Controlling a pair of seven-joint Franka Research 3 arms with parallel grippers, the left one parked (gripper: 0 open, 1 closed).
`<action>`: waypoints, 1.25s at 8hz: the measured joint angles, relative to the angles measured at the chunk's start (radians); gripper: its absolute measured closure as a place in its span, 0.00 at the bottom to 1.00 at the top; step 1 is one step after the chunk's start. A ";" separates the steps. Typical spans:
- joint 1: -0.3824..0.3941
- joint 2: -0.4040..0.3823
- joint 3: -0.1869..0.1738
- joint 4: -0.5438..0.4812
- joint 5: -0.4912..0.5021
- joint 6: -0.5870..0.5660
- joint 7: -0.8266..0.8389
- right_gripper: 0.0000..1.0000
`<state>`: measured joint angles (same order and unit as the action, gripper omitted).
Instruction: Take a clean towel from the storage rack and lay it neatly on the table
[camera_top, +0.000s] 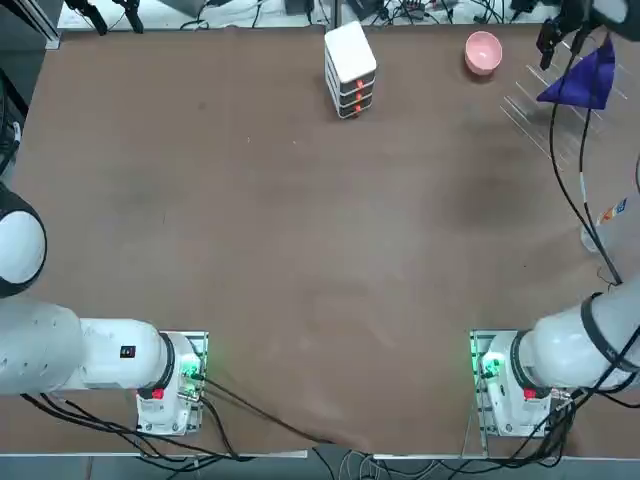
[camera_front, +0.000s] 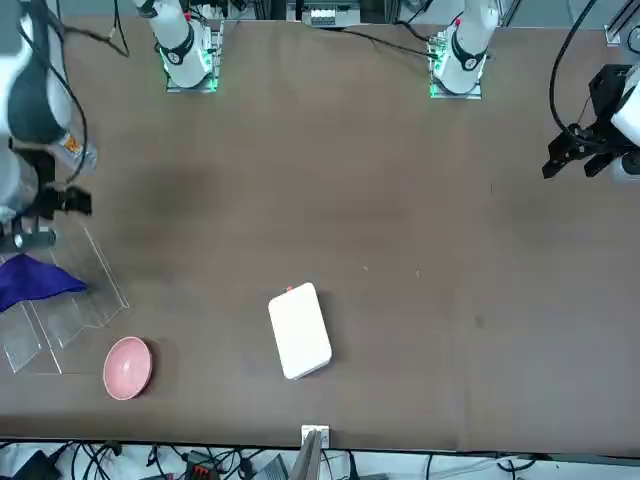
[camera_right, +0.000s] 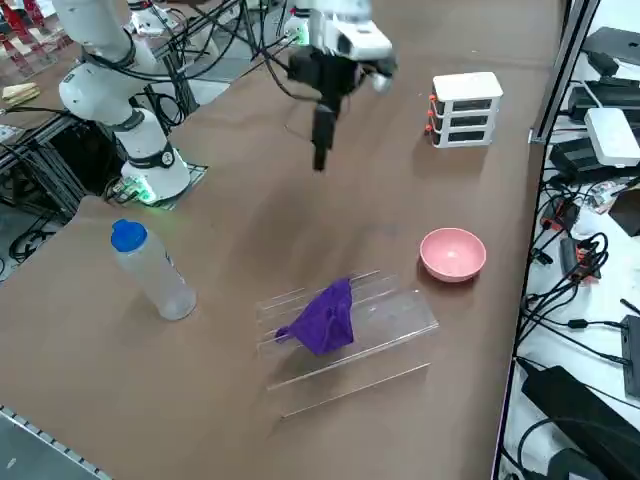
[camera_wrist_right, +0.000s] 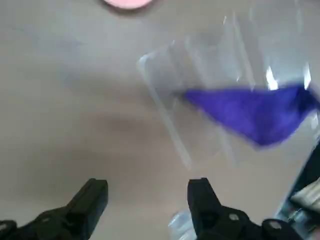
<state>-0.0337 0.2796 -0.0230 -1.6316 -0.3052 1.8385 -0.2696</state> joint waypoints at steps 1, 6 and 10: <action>-0.021 0.039 -0.005 0.001 -0.028 0.084 -0.098 0.02; -0.236 0.168 -0.017 0.004 -0.136 0.454 -0.543 0.02; -0.308 0.234 -0.015 0.047 -0.139 0.584 -0.659 0.02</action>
<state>-0.3422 0.5139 -0.0381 -1.5847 -0.4444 2.4227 -0.9282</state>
